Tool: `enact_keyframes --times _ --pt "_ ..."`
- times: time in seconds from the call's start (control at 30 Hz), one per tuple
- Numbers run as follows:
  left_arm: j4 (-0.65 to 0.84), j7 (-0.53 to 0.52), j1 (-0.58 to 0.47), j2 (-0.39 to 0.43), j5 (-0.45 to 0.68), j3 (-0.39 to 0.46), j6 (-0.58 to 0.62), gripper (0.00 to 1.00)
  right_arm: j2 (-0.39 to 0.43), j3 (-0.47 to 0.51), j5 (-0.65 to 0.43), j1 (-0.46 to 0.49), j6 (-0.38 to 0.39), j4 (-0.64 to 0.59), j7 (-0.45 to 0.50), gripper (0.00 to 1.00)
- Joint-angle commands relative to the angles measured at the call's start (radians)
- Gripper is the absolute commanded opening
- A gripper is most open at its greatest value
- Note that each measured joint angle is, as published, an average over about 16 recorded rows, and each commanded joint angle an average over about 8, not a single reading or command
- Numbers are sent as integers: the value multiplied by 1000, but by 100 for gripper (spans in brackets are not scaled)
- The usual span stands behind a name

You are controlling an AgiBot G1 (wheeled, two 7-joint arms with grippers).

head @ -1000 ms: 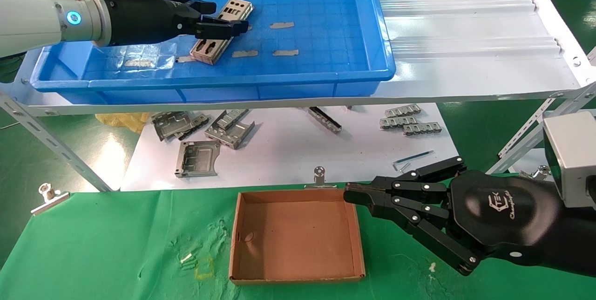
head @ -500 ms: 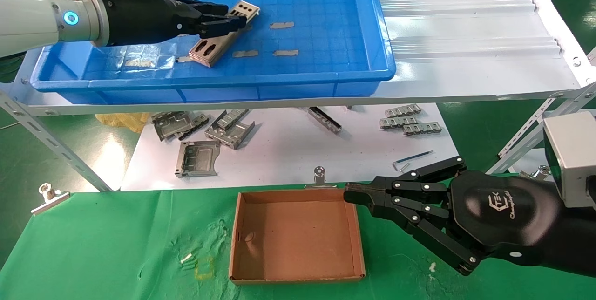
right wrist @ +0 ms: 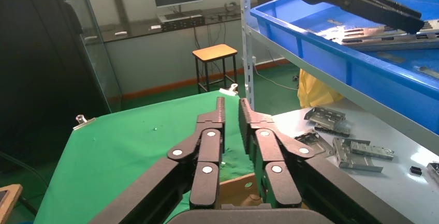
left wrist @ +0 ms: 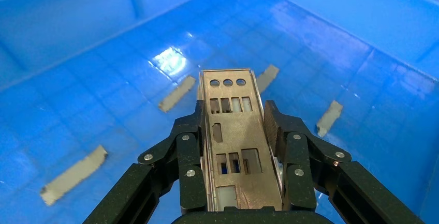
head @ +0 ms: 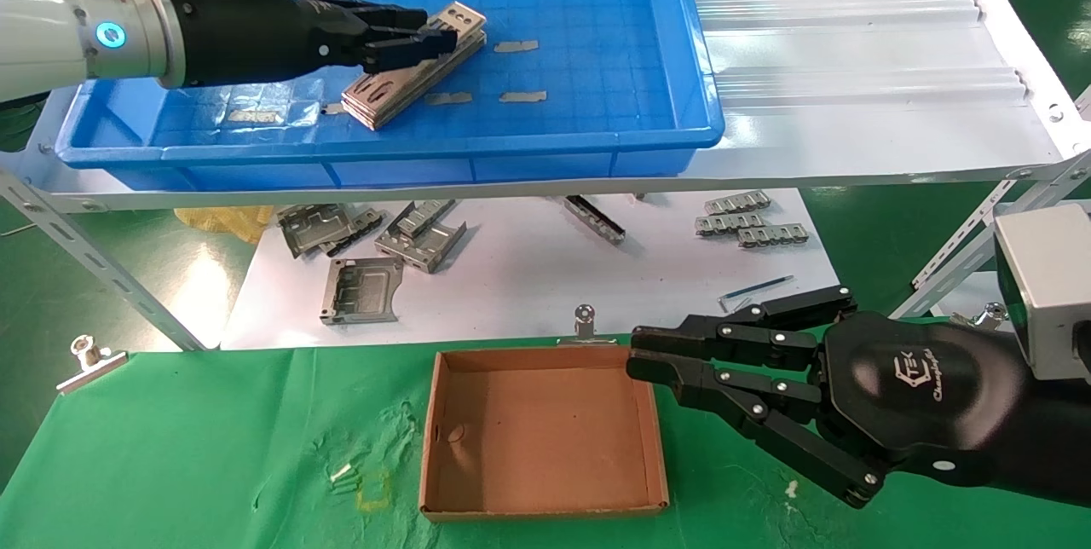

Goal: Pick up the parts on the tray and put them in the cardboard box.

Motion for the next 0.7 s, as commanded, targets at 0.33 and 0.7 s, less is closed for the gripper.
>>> enact_keyframes --times 0.33,0.7 --pt "-7 19 -31 -30 -26 -18 24 0 0 0 0 0 0 0 0 100" --pt "-31 61 -56 -100 -46 -30 244 0 0 0 0 0 0 0 0 100"
